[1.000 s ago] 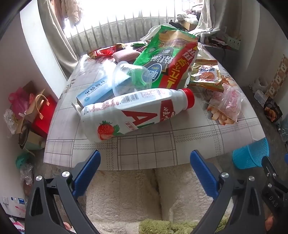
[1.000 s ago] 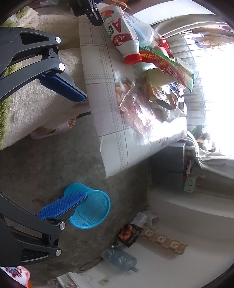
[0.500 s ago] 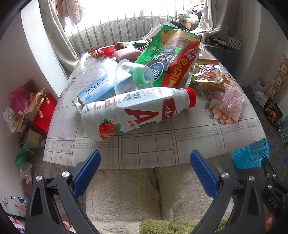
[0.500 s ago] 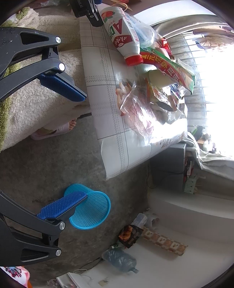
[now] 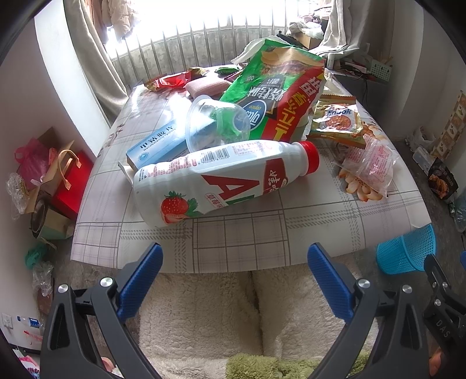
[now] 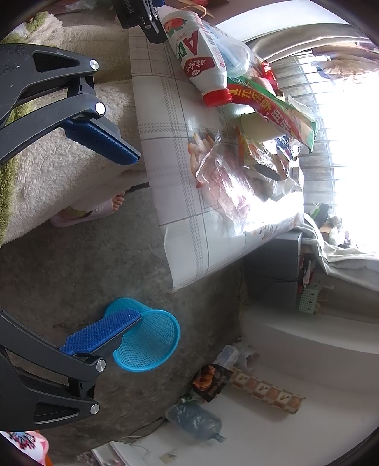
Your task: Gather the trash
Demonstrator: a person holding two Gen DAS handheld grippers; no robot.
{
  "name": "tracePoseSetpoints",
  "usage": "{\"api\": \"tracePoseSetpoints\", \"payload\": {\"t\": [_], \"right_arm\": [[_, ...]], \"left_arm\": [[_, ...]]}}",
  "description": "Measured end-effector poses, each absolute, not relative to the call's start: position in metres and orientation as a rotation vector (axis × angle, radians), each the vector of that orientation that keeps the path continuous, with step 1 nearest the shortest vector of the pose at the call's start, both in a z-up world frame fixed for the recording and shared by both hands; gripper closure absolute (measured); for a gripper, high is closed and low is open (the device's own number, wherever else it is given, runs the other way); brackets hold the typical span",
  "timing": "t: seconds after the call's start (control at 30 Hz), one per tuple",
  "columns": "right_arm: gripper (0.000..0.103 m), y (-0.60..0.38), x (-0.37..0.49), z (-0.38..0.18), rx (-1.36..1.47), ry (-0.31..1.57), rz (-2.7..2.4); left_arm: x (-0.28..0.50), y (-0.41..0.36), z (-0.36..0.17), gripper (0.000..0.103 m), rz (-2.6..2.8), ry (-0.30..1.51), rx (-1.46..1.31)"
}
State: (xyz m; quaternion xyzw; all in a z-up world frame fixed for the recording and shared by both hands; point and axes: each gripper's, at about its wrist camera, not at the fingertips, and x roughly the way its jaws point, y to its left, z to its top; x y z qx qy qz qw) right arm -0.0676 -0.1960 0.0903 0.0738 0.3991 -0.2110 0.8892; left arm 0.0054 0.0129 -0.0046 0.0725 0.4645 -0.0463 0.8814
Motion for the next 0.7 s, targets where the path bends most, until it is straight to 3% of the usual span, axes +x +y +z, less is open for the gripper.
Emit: {"api": "tracePoseSetpoints", "payload": {"t": [0.7], "right_arm": [[0.008,-0.1943,-0.0675,0.0903,0.155,0.828,-0.434]], "left_arm": [[0.0057,0.0151,-0.0068,0.006,-0.096,0.971,0.152]]}}
